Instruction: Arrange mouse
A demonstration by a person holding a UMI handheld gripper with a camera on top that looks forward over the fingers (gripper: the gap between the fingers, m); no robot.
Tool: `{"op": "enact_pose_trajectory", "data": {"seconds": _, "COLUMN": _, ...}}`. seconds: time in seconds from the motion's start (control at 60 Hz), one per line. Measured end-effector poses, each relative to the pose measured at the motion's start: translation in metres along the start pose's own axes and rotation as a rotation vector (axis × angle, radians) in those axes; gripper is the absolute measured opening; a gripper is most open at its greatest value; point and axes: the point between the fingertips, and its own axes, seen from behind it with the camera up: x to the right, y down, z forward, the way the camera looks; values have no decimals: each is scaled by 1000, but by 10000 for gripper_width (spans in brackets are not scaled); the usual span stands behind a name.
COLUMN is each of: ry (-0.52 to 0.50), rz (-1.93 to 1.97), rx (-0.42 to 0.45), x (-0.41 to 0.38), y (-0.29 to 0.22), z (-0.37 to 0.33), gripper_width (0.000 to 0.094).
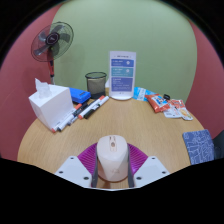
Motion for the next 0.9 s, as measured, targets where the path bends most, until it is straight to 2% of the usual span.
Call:
{"op": "enact_pose_trajectory", "data": {"seconds": 0.117, "ry": -69, "rz": -13, "rx": 39, "x": -3, "y": -24, "z": -23, "gripper_width": 381}}
{"op": "enact_pose_trajectory", "data": {"seconds": 0.25, "ry": -166, "rz": 17, "rx": 230, "x": 9, "y": -113, "z": -100, "gripper_width": 378}}
{"op": "enact_pose_trajectory", "data": {"seconds": 0.367, "ry": -197, "rz": 55, "rx": 397, "x": 64, "y": -186, "z": -170, "gripper_width": 378}}
{"op": "enact_pose_trajectory", "data": {"seconds": 0.467, "ry": -185, "rz": 111, "rx": 441, "x": 151, "y": -210, "z": -200, "gripper_width": 377}}
{"op": "enact_pose_trajectory", "data": {"seconds": 0.55, "ry": -122, "rz": 113, "rx": 415, "x": 226, "y": -183, "z": -192, "gripper_width": 376}}
{"op": "enact_pose_trajectory", "data": {"seconds": 0.6, "ry": -82, "rz": 99, "rx": 356, "x": 265, "y": -159, "z": -174, "gripper_width": 377}}
{"op": "enact_pose_trajectory", "data": {"seconds": 0.683, "ry": -35, "rz": 90, "rx": 221, "x": 316, "y": -93, "z": -133, "gripper_width": 375}}
{"op": "enact_pose_trajectory", "data": {"seconds": 0.733, "ry": -17, "rz": 86, "rx": 160, "x": 338, "y": -39, "z": -111, "gripper_width": 376}}
{"op": "enact_pose_trajectory", "data": {"seconds": 0.783, "ry": -1, "rz": 67, "rx": 103, "x": 352, "y": -18, "z": -100, "gripper_width": 376}}
{"op": "enact_pose_trajectory", "data": {"seconds": 0.9, "ry": -2, "rz": 53, "rx": 39, "x": 366, "y": 29, "z": -76, "gripper_width": 420}}
